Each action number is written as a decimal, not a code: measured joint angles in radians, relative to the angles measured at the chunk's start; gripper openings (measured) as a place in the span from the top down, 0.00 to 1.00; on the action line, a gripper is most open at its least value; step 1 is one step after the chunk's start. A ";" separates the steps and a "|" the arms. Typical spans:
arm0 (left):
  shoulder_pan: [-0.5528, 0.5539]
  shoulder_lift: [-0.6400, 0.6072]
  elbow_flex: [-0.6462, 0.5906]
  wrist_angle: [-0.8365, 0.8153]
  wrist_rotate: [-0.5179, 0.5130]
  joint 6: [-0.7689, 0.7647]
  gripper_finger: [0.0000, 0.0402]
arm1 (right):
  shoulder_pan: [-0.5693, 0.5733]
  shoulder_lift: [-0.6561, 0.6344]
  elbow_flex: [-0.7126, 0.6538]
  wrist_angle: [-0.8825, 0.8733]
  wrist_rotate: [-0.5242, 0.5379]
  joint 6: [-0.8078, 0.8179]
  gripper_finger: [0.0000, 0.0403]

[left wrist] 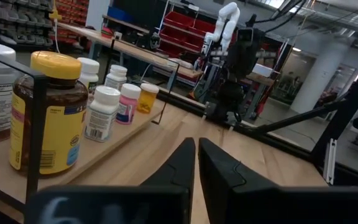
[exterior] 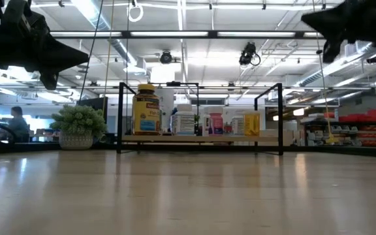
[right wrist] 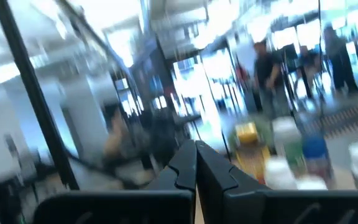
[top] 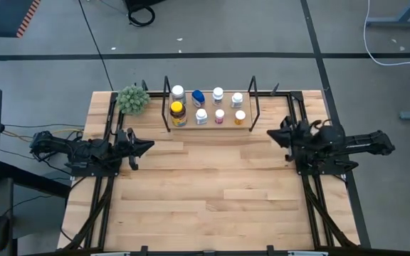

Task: Pick and place medicine bottles onto shelf by color
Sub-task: Return to Home Position

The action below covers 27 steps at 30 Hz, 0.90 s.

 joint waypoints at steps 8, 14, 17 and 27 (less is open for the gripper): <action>0.000 0.000 0.000 0.001 0.000 0.000 0.93 | 0.000 0.000 0.000 0.410 0.000 0.001 0.98; 0.000 0.000 0.000 0.002 0.000 0.001 0.91 | 0.000 0.000 0.000 0.680 0.000 0.002 0.98; 0.000 0.000 0.000 0.002 0.000 0.001 0.92 | 0.000 0.000 0.000 0.760 0.000 0.002 0.98; 0.000 0.000 -0.001 0.002 0.000 0.001 0.93 | 0.000 0.000 0.000 0.809 0.000 0.002 0.98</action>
